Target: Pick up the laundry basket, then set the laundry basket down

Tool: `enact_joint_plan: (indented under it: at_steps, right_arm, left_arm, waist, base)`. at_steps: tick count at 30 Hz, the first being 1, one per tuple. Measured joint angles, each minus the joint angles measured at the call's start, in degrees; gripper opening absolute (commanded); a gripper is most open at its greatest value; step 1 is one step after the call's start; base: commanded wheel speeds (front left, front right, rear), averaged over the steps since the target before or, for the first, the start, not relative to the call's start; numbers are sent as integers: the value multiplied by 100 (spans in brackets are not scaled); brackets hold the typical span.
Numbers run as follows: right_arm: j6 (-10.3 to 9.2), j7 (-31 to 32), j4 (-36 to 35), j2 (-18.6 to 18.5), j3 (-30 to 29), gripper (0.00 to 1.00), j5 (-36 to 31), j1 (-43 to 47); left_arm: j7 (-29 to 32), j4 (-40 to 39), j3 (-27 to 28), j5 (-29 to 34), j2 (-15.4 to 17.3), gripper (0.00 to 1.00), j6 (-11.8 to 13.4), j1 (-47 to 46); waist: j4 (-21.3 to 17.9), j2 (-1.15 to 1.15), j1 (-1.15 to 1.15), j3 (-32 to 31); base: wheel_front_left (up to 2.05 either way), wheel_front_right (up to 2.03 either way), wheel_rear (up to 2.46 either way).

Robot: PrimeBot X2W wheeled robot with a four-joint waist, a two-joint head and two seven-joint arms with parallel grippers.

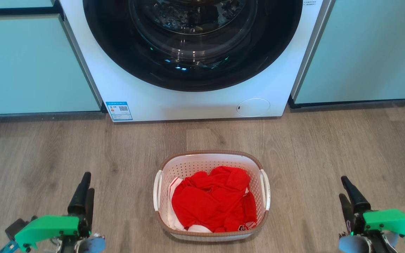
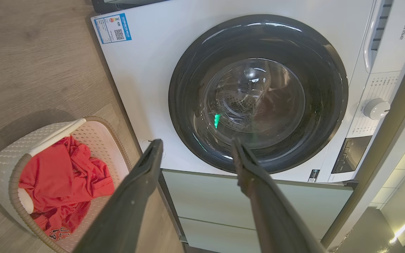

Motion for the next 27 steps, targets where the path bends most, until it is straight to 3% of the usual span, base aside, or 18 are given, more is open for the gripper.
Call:
enact_joint_plan:
  at_steps: [27]
  right_arm:
    - [0, -449, -590, -1, 370, 100, -2368, -8]
  left_arm:
    - [-437, -554, -503, 2587, 3, 100, 304, -2]
  waist:
    - [25, 0, 0, 10]
  base:
    - [0, 0, 0]
